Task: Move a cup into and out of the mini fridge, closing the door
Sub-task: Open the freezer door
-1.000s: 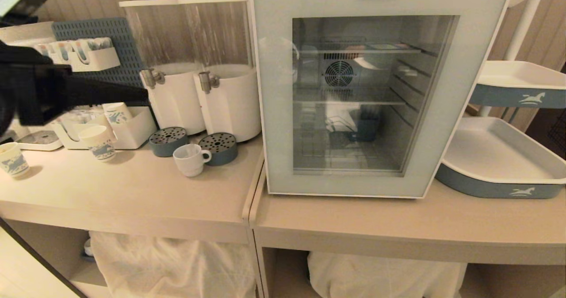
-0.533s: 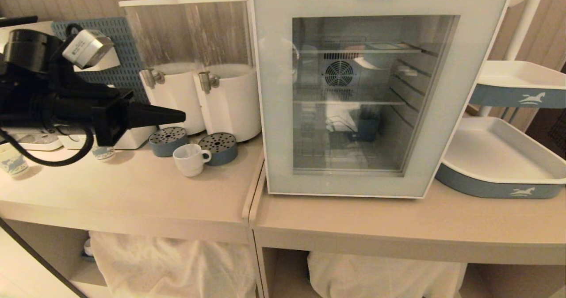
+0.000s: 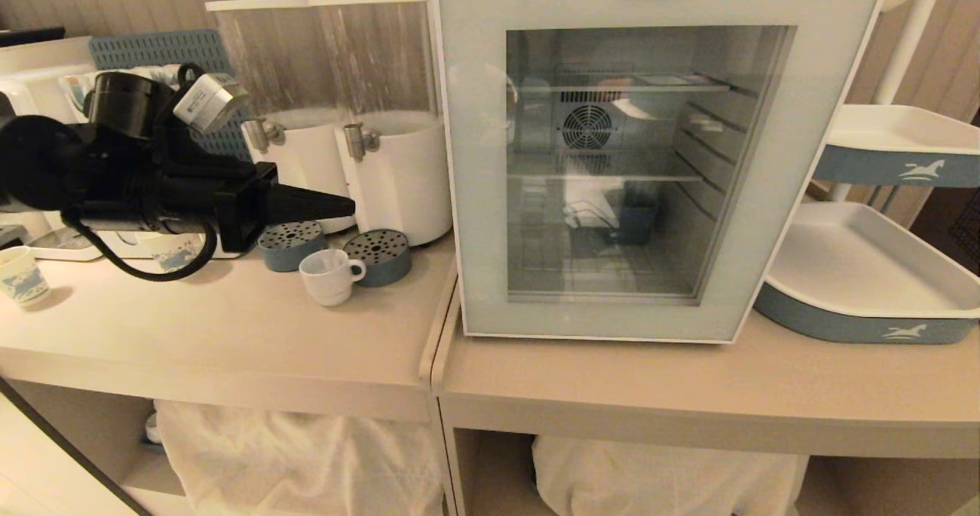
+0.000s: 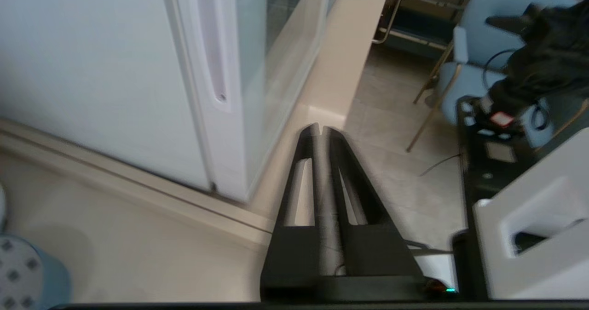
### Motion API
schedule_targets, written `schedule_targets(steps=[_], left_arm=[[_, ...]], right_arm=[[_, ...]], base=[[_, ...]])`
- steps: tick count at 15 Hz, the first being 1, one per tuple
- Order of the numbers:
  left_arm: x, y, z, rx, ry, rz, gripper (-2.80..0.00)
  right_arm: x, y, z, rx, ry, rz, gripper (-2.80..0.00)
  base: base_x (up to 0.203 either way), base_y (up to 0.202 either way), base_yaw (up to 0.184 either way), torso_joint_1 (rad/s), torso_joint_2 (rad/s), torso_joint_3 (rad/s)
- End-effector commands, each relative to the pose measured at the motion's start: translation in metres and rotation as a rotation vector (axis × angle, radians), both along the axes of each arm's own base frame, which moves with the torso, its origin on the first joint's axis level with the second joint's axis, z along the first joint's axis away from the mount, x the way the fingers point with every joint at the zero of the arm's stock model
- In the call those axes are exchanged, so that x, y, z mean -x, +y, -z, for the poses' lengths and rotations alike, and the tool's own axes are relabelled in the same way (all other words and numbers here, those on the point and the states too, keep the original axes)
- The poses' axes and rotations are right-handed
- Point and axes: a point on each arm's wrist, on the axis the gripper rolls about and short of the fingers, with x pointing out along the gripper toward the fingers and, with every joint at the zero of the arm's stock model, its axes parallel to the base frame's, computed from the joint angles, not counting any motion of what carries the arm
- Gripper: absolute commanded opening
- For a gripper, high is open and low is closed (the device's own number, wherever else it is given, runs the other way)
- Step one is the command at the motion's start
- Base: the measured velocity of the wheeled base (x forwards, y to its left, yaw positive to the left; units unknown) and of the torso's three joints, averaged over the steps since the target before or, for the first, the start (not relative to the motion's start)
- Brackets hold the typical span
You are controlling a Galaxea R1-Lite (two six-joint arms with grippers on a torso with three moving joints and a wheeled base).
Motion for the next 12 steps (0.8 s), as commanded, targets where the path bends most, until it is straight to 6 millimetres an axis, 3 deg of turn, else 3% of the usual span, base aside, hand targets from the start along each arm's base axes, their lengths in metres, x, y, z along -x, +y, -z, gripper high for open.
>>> schedule_targets(steps=[1,7,12], left_arm=[[-0.010,-0.005,0.007,0.003,-0.009,0.020,0.00],[-0.027,-0.025,0.017,0.006,-0.005,0.078,0.00],[-0.042,-0.029,0.021,0.009,-0.058,0.083,0.00]], right_arm=[[0.000,0.000,0.000,-0.001,0.000,0.000,-2.80],[0.000,0.000,0.000,0.000,-0.001,0.000,-2.80],[0.000,0.000,0.000,0.000,-0.001,0.000,-2.80]], base=[[0.000,0.000,0.000,0.000,0.00,0.000],[0.000,0.000,0.000,0.000,0.00,0.000],[0.000,0.000,0.000,0.000,0.00,0.000]])
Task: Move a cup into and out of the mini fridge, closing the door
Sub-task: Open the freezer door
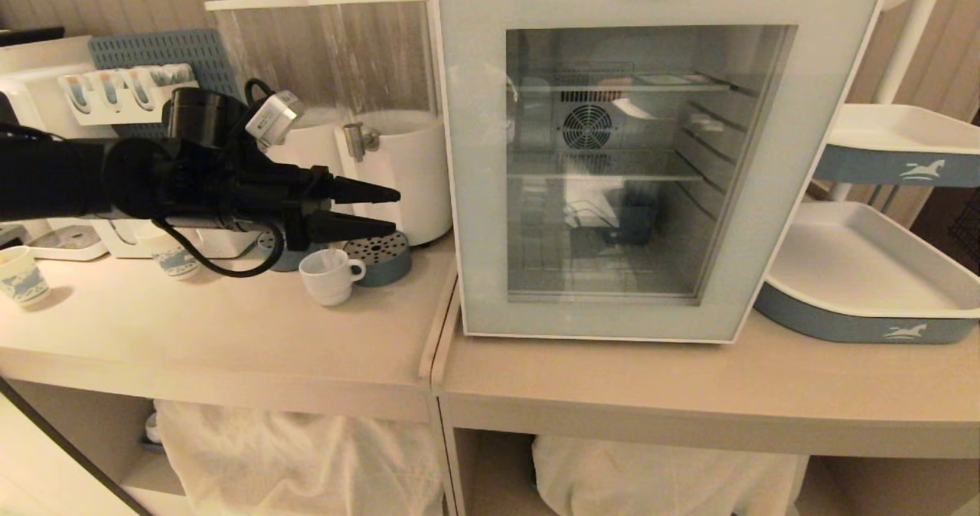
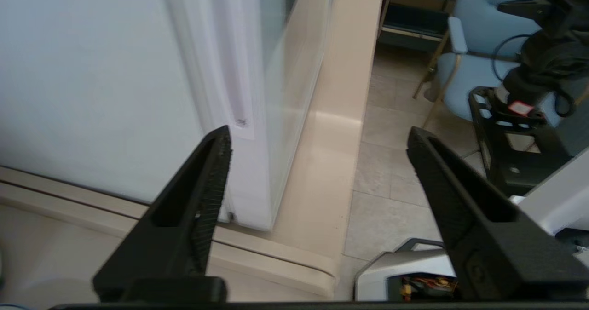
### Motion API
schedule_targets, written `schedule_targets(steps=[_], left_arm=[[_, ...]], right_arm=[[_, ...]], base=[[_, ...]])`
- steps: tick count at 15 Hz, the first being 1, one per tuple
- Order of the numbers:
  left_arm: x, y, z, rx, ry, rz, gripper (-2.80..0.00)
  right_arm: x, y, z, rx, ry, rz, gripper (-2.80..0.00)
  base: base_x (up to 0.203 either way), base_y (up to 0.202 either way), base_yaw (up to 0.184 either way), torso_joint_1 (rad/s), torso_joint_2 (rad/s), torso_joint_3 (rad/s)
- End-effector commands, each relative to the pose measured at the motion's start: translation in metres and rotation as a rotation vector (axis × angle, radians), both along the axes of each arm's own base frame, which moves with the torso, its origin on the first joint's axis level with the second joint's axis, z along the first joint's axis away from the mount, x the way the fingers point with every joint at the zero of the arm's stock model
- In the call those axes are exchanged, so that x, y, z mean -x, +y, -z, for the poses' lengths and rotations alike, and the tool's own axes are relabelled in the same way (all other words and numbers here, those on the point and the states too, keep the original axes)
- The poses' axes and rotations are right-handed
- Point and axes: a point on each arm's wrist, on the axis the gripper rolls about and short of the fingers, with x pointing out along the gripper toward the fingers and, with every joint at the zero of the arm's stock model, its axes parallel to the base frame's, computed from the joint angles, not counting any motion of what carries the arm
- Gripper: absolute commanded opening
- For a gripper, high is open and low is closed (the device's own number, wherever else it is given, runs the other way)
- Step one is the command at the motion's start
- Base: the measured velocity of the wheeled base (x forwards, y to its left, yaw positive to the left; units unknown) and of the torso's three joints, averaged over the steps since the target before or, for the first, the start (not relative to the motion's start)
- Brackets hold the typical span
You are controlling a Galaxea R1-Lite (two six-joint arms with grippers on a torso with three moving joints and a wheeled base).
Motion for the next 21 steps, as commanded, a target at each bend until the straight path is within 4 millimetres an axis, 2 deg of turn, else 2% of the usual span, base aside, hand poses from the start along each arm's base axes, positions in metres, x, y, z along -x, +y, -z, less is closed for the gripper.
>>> schedule_targets(steps=[1,11,16,21], left_arm=[[-0.003,-0.003,0.003,0.005,0.009,0.014,0.00],[-0.027,-0.037,0.018,0.012,0.022,0.104,0.00],[-0.035,-0.047,0.029,0.010,0.036,0.122,0.00],[-0.041,-0.052,0.031,0.009,0.022,0.129,0.00]], right_arm=[[0.000,0.000,0.000,0.000,0.000,0.000,-2.80],[0.000,0.000,0.000,0.000,0.000,0.000,-2.80],[0.000,0.000,0.000,-0.002,0.001,0.000,-2.80],[0.000,0.000,0.000,-0.002,0.001,0.000,-2.80]], base=[[0.000,0.000,0.000,0.000,0.00,0.000],[0.000,0.000,0.000,0.000,0.00,0.000],[0.000,0.000,0.000,0.000,0.00,0.000],[0.000,0.000,0.000,0.000,0.00,0.000]])
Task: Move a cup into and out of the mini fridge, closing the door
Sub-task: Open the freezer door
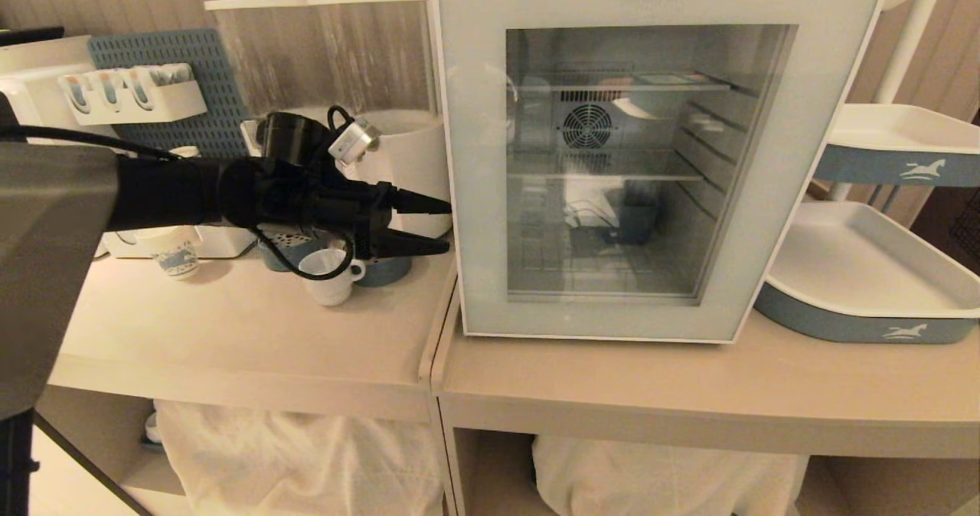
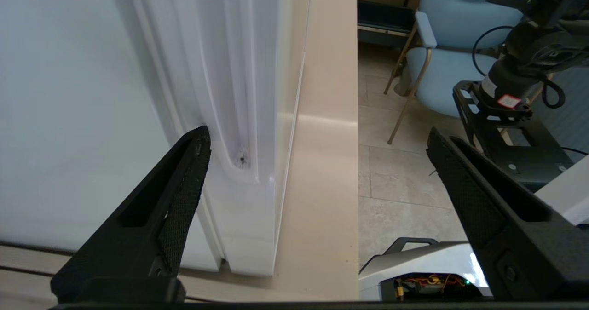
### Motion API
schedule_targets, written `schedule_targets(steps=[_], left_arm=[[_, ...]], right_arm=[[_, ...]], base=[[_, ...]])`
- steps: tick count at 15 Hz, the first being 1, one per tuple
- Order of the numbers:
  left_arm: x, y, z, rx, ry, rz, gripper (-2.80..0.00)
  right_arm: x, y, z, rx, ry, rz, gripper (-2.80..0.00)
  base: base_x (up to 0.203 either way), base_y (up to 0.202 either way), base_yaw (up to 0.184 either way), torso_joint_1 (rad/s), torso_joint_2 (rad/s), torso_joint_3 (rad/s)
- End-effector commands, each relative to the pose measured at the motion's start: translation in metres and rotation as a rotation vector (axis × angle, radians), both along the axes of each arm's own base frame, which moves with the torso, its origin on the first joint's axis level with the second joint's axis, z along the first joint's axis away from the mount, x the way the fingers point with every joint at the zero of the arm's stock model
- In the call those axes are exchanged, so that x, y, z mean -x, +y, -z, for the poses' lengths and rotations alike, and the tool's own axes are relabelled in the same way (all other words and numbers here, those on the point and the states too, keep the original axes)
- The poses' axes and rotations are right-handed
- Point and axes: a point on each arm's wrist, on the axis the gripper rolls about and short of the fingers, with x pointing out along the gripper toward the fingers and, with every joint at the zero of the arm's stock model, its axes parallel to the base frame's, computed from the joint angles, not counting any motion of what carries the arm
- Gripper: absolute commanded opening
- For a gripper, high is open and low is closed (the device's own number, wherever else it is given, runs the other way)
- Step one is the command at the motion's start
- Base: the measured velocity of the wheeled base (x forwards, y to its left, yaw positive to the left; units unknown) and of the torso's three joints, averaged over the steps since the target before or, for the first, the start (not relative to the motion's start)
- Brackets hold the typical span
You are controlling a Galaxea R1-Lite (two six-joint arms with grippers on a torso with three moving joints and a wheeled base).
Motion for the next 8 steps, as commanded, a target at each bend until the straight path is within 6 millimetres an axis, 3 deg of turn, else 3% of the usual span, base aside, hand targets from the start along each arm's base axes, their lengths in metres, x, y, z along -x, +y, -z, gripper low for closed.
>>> schedule_targets(steps=[1,8], left_arm=[[-0.0020,-0.0032,0.0028,0.003,0.001,0.013,0.00],[-0.0042,-0.0096,-0.0012,0.002,-0.029,0.017,0.00]], right_arm=[[0.0001,0.0000,-0.0003,0.000,-0.001,-0.001,-2.80],[0.0000,0.0000,-0.0001,0.000,0.000,0.000,-2.80]], base=[[0.000,0.000,0.000,0.000,0.00,0.000],[0.000,0.000,0.000,0.000,0.00,0.000]])
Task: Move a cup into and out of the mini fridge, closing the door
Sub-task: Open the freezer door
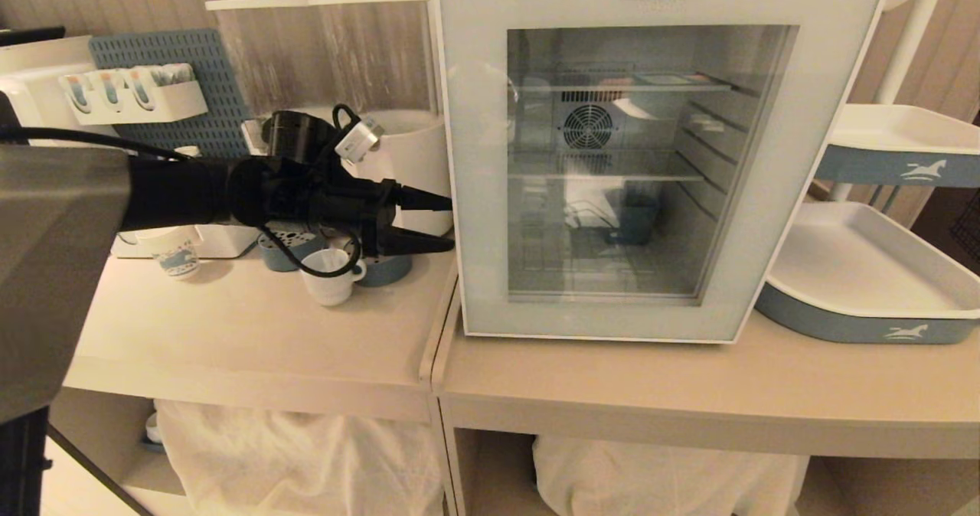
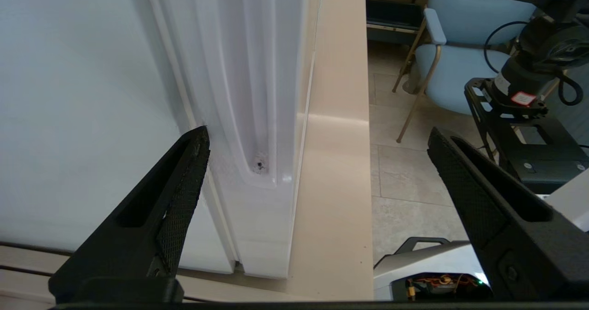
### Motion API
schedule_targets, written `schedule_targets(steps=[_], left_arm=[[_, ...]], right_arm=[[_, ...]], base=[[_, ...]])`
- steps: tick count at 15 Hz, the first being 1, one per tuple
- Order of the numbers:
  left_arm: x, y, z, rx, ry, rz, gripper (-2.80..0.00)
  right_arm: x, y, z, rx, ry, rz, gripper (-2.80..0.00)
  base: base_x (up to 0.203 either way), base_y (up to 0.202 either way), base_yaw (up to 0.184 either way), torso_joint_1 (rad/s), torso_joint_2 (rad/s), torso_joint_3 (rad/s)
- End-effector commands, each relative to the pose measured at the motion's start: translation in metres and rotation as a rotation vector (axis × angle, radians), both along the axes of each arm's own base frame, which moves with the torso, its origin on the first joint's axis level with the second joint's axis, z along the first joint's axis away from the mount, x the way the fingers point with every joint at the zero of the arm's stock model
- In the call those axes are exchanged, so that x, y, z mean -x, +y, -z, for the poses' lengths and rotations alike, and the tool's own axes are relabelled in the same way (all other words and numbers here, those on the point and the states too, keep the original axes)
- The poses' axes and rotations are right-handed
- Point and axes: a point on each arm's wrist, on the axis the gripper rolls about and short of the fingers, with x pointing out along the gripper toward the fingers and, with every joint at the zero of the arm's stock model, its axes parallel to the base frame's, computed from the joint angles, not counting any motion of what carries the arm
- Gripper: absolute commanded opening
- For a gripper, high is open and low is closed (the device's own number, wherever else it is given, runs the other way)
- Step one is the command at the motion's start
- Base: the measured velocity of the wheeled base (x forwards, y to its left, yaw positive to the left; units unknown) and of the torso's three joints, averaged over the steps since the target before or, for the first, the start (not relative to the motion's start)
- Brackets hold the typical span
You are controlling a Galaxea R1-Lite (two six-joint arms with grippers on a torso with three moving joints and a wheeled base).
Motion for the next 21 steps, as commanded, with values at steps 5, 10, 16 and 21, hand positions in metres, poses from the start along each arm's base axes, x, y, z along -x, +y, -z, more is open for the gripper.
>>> schedule_targets(steps=[5,10,16,21], left_arm=[[-0.006,-0.010,0.005,0.005,-0.004,0.027,0.00],[-0.004,-0.011,0.002,0.008,0.000,0.032,0.00],[0.017,-0.010,-0.011,0.011,0.010,0.050,0.00],[0.042,-0.009,-0.019,0.007,0.021,0.060,0.00]], right_arm=[[0.000,0.000,0.000,0.000,0.001,0.000,-2.80],[0.000,0.000,0.000,0.002,0.001,0.000,-2.80],[0.000,0.000,0.000,0.002,0.000,-0.001,-2.80],[0.000,0.000,0.000,0.002,0.001,0.000,-2.80]], base=[[0.000,0.000,0.000,0.000,0.00,0.000],[0.000,0.000,0.000,0.000,0.00,0.000],[0.000,0.000,0.000,0.000,0.00,0.000],[0.000,0.000,0.000,0.000,0.00,0.000]])
